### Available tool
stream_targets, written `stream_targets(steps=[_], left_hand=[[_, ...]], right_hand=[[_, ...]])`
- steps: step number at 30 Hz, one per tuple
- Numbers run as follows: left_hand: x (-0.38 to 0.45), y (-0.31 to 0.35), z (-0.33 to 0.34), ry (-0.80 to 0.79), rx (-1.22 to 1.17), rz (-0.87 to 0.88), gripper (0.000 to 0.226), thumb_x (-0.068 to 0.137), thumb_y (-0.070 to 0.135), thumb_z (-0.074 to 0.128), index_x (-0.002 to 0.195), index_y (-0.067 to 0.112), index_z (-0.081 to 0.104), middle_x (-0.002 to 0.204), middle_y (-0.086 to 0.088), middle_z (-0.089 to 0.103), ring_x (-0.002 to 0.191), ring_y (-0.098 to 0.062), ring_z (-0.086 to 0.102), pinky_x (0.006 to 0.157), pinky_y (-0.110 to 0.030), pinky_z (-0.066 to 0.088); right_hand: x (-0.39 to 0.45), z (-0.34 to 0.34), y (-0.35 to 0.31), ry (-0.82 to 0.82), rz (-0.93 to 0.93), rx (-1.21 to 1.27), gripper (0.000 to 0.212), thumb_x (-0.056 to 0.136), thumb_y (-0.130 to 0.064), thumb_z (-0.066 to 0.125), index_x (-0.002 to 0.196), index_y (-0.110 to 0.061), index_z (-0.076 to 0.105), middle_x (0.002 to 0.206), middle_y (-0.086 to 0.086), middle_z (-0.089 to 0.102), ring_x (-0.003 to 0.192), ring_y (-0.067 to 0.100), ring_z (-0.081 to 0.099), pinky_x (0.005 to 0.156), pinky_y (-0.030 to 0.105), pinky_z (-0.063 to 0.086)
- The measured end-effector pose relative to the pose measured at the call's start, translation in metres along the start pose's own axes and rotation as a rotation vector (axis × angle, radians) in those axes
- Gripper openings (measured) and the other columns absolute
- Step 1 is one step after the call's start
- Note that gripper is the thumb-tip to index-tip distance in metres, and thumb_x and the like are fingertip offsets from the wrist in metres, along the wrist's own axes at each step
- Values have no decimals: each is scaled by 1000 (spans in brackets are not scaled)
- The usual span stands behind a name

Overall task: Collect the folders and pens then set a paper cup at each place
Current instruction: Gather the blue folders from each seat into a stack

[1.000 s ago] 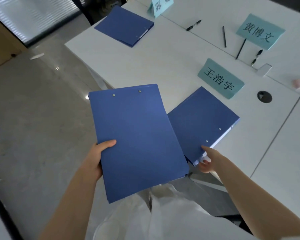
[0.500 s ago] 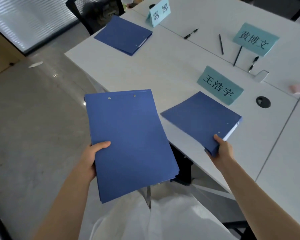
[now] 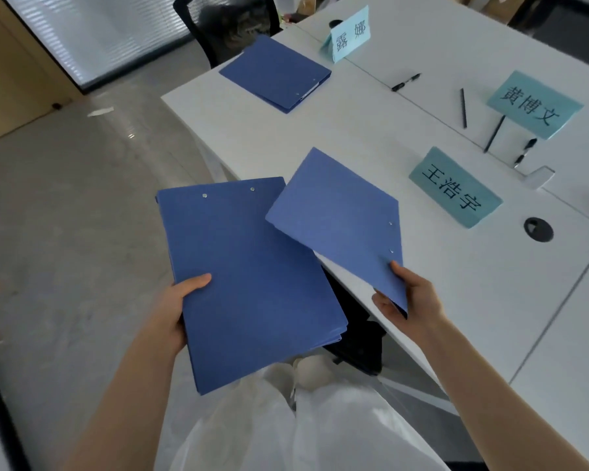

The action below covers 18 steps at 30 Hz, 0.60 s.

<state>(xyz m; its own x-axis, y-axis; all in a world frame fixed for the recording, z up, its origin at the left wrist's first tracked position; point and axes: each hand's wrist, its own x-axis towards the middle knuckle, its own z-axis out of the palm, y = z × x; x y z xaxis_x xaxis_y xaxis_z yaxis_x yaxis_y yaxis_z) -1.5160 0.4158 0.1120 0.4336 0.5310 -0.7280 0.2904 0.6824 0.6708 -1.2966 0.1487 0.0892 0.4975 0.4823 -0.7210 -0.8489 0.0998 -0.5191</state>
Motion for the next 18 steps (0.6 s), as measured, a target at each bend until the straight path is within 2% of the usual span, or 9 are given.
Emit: stream_targets(steps=[2, 4, 5, 8, 10, 18], left_hand=[[-2, 0, -6, 24, -21, 9, 33, 82, 16, 68, 115, 13, 65, 106, -9, 74, 87, -29, 72, 71, -42, 54], [-3, 0, -16, 50, -51, 23, 32, 84, 15, 67, 116, 13, 65, 108, -10, 73, 83, -28, 72, 69, -41, 55], [-3, 1, -23, 59, -68, 30, 34, 85, 16, 67, 118, 12, 64, 109, -11, 73, 84, -28, 72, 68, -41, 55], [-2, 5, -42, 73, -102, 41, 39, 86, 18, 66, 124, 13, 61, 108, -9, 73, 85, -28, 73, 63, -39, 58], [-2, 10, -59, 72, -122, 51, 39, 87, 18, 65, 125, 12, 60, 109, -8, 73, 86, -27, 73, 61, -38, 58], [14, 50, -149, 96, -230, 31, 41, 78, 27, 69, 116, 15, 63, 104, -6, 75, 85, -25, 74, 59, -36, 60]], right_hand=[[5, 10, 4, -107, 6, -59, 22, 94, -21, 49, 110, -11, 61, 85, 5, 74, 65, 18, 70, 52, 26, 55], [12, 24, 7, -195, 9, -153, 40, 89, -19, 53, 129, -14, 56, 115, 10, 70, 89, 26, 71, 67, 35, 60], [16, 34, 8, -219, 9, -221, 45, 86, -18, 56, 131, -16, 54, 122, 10, 68, 96, 28, 70, 71, 38, 59], [24, 61, 11, -287, 4, -411, 49, 82, -16, 63, 130, -18, 56, 124, 10, 67, 103, 31, 68, 77, 41, 57], [29, 82, 17, -315, 12, -488, 49, 79, -13, 67, 127, -15, 57, 121, 10, 69, 101, 30, 69, 77, 40, 57], [55, 195, 64, -442, -12, -712, 45, 85, -13, 63, 129, -20, 55, 126, 6, 67, 110, 29, 66, 91, 46, 53]])
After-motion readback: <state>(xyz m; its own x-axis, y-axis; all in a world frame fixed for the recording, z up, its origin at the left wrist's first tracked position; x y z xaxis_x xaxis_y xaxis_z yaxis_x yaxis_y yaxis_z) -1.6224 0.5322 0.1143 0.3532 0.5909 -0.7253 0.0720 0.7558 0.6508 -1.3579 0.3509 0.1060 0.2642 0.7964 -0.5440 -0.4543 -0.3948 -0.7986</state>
